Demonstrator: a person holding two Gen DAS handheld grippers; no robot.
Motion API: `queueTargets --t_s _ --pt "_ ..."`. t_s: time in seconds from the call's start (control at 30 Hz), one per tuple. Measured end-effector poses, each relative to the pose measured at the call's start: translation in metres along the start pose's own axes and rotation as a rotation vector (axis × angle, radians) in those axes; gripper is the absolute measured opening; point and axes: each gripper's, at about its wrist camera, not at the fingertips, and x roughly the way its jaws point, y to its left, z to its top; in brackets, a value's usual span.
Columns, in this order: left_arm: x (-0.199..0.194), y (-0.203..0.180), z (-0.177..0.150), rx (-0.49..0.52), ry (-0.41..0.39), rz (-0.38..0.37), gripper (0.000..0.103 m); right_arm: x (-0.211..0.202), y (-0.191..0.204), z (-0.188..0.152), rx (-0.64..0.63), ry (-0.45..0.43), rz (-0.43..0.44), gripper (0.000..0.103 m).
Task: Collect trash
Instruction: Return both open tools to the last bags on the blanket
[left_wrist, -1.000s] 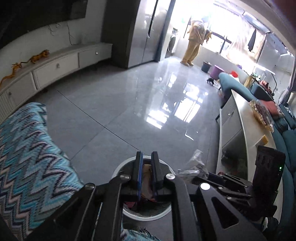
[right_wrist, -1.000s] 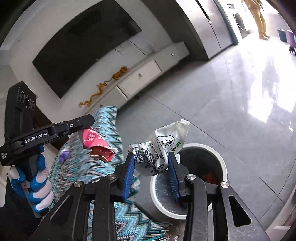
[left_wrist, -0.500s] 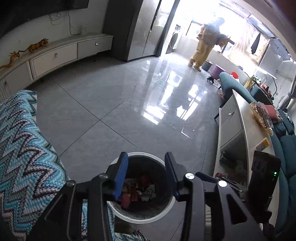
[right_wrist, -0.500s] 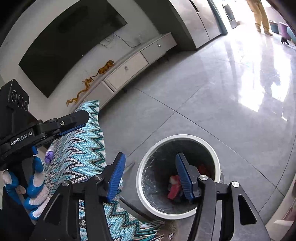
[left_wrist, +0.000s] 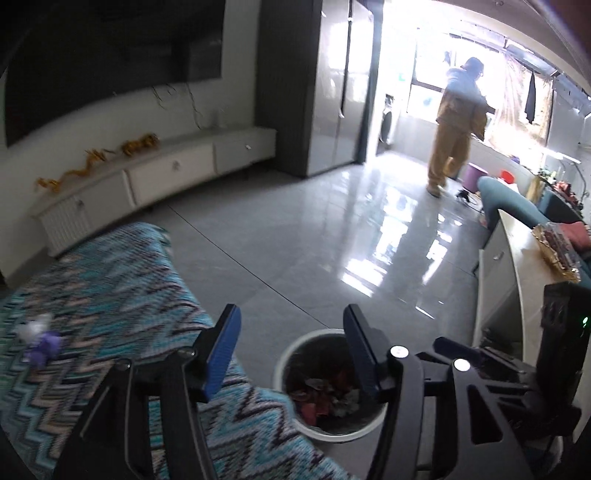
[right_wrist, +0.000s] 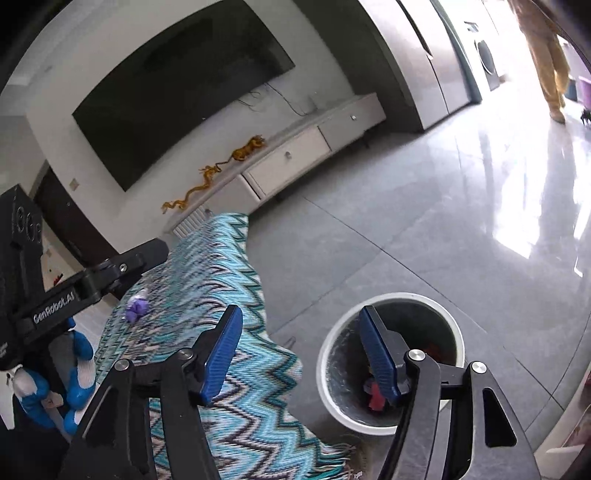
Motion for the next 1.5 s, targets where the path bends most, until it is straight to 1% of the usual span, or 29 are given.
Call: queueTargets --t_s 0.17,0.37,0.53,0.8,1.07,1.13,1.23,1.4,1.5 --pt "-0.042 0.009 -0.007 0.006 -0.064 0.084 0.057 -0.016 0.024 0.004 -0.044 -0.023 0.016 0.07" --pt "-0.092 0.026 -0.012 -0.013 -0.163 0.148 0.065 -0.037 0.058 0.007 -0.104 -0.06 0.027 0.074" --pt "-0.126 0.038 -0.017 -0.021 -0.218 0.198 0.066 -0.053 0.086 0.009 -0.158 -0.084 0.045 0.076" --pt "-0.187 0.061 -0.036 -0.052 -0.309 0.29 0.066 -0.077 0.132 0.007 -0.242 -0.12 0.085 0.076" --pt "-0.247 0.095 -0.057 -0.136 -0.387 0.375 0.067 -0.1 0.176 -0.001 -0.321 -0.145 0.122 0.077" --pt "-0.262 0.103 -0.064 -0.161 -0.408 0.394 0.071 -0.105 0.187 -0.002 -0.341 -0.153 0.133 0.077" --pt "-0.279 0.116 -0.071 -0.191 -0.437 0.418 0.073 -0.114 0.201 -0.005 -0.372 -0.165 0.148 0.077" --pt "-0.309 0.142 -0.074 -0.24 -0.478 0.439 0.073 -0.129 0.231 -0.003 -0.436 -0.192 0.172 0.077" --pt "-0.327 0.162 -0.066 -0.27 -0.495 0.451 0.073 -0.137 0.249 0.002 -0.468 -0.209 0.184 0.077"
